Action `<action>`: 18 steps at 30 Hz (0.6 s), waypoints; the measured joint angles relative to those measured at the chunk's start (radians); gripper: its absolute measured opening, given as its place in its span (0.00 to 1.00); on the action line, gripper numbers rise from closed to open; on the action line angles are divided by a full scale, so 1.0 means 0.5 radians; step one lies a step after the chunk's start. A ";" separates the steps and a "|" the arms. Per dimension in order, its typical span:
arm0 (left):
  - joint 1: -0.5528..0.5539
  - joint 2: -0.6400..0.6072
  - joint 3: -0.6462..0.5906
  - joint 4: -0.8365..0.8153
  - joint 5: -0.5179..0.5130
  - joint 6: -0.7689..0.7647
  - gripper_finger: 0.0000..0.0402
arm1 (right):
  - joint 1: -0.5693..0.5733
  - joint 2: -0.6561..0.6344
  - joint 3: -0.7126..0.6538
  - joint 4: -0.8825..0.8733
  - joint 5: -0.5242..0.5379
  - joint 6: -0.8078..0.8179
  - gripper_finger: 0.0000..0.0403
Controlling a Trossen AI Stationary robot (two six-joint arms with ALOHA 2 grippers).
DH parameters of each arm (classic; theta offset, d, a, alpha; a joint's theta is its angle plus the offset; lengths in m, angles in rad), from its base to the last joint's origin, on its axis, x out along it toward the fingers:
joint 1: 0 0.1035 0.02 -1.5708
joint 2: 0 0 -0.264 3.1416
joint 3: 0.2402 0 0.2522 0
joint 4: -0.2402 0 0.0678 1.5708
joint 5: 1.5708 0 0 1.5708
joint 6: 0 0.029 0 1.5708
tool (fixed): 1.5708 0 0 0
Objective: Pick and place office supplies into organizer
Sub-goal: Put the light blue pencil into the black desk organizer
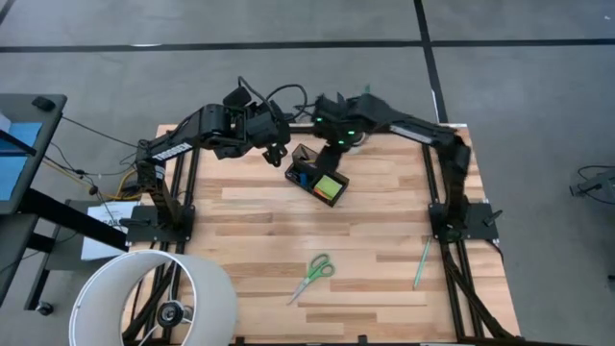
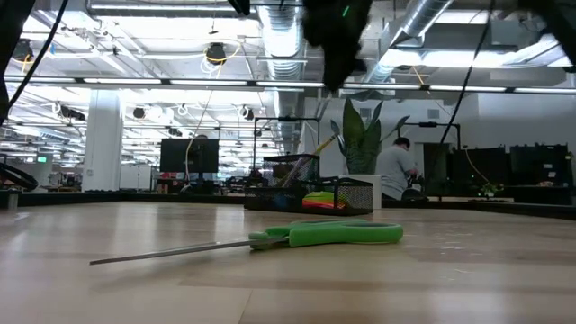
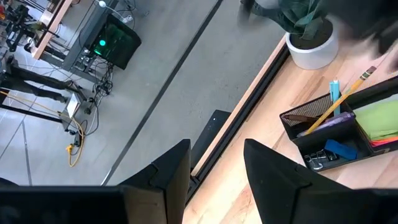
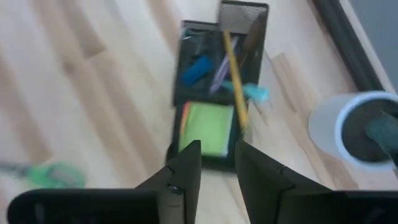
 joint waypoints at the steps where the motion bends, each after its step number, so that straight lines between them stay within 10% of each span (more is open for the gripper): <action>1: 0.000 0.000 0.000 0.000 0.000 -0.001 0.36 | 0.027 -0.068 0.004 -0.046 0.000 0.000 0.22; 9: 0.000 0.000 0.000 0.000 0.065 -0.017 0.36 | 0.383 -0.621 -0.153 -0.249 -0.063 -0.313 0.18; 18: -0.003 0.000 0.000 0.000 0.204 -0.085 0.36 | 0.653 -1.249 -1.204 -0.105 -0.896 -0.201 0.18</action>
